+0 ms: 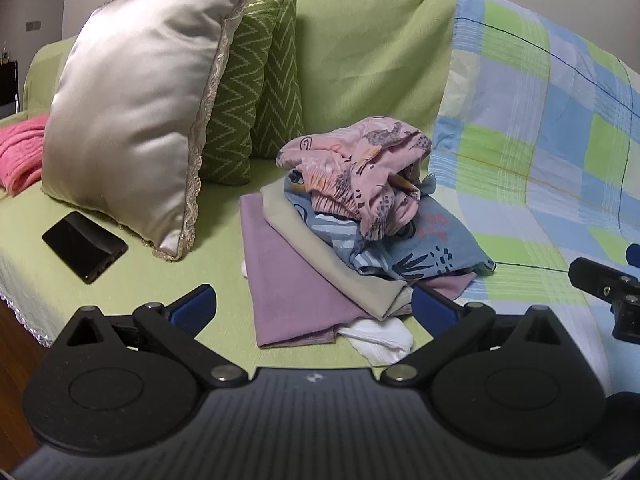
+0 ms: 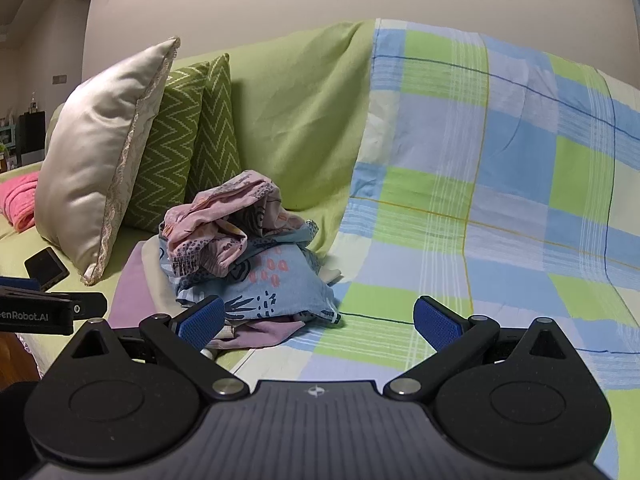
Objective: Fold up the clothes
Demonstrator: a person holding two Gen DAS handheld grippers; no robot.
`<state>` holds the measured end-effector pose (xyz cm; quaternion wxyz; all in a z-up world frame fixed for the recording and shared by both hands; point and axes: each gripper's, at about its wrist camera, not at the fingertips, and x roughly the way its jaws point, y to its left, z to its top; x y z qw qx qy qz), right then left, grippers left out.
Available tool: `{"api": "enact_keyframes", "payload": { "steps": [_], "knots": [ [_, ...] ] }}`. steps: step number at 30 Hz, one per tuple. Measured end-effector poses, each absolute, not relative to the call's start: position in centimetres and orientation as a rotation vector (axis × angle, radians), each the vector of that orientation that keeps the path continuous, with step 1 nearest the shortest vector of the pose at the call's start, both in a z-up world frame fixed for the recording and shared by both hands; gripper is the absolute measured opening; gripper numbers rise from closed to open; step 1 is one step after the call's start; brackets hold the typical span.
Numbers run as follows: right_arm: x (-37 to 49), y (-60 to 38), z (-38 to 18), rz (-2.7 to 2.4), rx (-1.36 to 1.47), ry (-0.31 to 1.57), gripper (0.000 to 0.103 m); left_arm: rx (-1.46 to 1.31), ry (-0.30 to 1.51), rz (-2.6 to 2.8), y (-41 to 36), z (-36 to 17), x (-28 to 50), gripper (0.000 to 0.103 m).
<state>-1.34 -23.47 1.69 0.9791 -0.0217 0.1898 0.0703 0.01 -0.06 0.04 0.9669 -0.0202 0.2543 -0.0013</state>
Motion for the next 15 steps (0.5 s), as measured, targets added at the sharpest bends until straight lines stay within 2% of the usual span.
{"api": "enact_keyframes", "payload": {
  "steps": [15],
  "knots": [
    [-1.01,-22.80,1.15,0.140,-0.083,0.387,0.103,-0.050,0.526,-0.001,-0.30,0.00,0.51,0.103]
  ]
}}
